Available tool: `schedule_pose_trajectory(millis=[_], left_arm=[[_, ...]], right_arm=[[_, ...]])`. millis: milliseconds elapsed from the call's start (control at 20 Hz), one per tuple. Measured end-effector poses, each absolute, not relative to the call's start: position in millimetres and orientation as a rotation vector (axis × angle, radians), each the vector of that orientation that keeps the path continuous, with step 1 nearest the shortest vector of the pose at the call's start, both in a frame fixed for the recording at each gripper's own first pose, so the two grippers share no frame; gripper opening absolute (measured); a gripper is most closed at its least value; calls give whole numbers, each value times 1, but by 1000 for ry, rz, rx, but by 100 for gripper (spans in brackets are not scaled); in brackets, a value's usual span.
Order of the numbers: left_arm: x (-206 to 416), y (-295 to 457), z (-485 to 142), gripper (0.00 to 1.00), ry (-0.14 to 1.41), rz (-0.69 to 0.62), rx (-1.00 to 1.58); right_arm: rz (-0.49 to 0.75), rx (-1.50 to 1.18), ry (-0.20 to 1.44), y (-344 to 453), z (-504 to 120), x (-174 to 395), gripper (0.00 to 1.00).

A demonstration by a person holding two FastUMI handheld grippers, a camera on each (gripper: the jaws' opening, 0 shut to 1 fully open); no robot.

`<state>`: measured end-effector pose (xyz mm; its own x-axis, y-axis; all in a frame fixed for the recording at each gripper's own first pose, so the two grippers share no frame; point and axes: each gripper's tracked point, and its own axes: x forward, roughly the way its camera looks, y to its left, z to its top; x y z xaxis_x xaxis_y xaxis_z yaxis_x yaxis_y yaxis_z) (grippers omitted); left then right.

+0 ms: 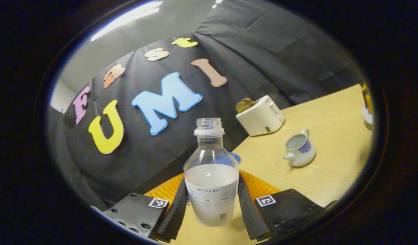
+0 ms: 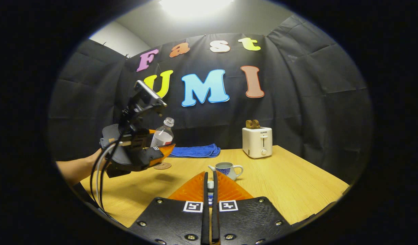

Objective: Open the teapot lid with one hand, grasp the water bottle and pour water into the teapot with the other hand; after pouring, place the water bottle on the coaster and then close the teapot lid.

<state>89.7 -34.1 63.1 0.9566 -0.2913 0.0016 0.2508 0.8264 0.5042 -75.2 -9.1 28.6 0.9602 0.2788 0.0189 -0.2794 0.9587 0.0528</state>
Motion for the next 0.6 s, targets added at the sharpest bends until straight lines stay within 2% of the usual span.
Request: schedule_pose_trajectory(millis=[250,600], left_arm=[[94,24,71,84,-89,-207,242],[124,63,53,84,-57,-150,86]], right_arm=[[330,87,39,13,18,-43,3],[379,87,70,38,10,-17,3]])
